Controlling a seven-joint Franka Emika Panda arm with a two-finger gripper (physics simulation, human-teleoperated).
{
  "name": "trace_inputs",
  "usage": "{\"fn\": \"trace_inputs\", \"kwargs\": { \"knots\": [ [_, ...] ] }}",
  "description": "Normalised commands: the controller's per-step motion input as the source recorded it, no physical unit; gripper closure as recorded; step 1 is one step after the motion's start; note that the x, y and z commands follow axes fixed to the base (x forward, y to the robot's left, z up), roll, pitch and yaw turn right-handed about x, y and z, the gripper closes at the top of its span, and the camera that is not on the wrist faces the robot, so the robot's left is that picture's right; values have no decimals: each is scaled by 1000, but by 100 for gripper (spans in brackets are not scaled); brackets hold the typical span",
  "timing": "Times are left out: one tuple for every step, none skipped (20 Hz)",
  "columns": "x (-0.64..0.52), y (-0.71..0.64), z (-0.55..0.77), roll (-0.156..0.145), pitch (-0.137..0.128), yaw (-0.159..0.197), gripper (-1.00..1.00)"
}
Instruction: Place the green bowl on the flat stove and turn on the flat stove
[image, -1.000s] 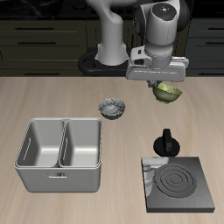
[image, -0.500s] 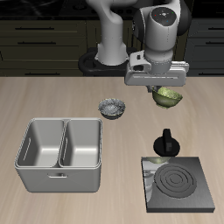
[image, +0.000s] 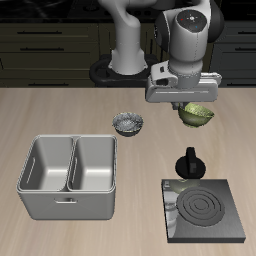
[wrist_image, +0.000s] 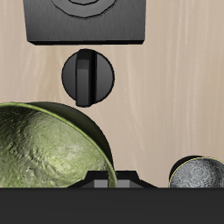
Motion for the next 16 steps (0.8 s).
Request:
{"fn": "trace_inputs", "kwargs": {
  "knots": [
    [235,64,35,-6,-7,50,100],
    [271,18,60,-19,-31,86,100],
    [348,-4,69,16,-15,35,100],
    [367,-200,53,-110,17,32,100],
    [244,-63,87,-33,2,10,100],
    [311,-35,117,28,-40,35,100],
    [723,-153,133,-51,28,62,100],
    [293,-33,87,3,-2,28,100],
    [306,-156,29,-24,-4,47,100],
    [223,-171,1,-66,2,22,100],
    [433,-147,17,-55,16,4,100],
    [310,-117,20,-11,-2,37,100],
    [198,-99,32,-50,-1,10,100],
    [301,-25,42,-15,-5,12,100],
    [251,32,37,21,-1,22,100],
    [222,-20,77,-58,6,20,100]
  ]
}}
